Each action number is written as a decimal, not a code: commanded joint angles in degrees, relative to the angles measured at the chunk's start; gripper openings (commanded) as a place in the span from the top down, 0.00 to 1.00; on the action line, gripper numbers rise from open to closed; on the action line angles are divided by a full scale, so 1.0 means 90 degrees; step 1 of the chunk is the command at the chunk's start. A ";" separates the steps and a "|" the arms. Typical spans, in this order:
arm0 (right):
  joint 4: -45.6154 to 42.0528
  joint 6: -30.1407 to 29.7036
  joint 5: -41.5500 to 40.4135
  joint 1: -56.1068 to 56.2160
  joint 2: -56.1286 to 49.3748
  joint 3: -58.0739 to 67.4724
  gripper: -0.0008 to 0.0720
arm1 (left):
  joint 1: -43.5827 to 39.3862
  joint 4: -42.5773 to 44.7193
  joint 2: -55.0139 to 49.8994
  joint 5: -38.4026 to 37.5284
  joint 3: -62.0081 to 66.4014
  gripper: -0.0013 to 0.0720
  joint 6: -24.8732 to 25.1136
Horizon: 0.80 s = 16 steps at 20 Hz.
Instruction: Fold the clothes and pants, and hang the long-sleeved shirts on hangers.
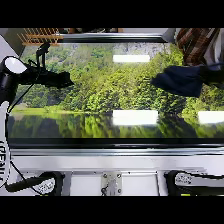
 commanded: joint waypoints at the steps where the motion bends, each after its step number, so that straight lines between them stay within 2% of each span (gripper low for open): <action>1: -0.0537 0.0843 0.0386 -0.1260 0.0425 -0.0699 0.97 | -0.0005 -0.0007 0.0002 -0.0002 -0.0002 0.97 -0.0129; 8: -0.1326 0.1268 0.0066 -0.1477 0.1263 -0.2926 0.97 | -0.0005 -0.0007 0.0002 -0.0070 -0.0002 0.97 -0.0197; 11: -0.1860 0.1277 0.0539 -0.1477 0.1307 -0.3004 0.97 | -0.0005 -0.0005 0.0002 -0.0177 -0.0002 0.97 -0.0194; 16: -0.1880 0.1144 0.1778 -0.1421 0.1382 -0.3007 0.95 | -0.0005 -0.0005 0.0002 -0.0172 -0.0002 0.97 -0.0194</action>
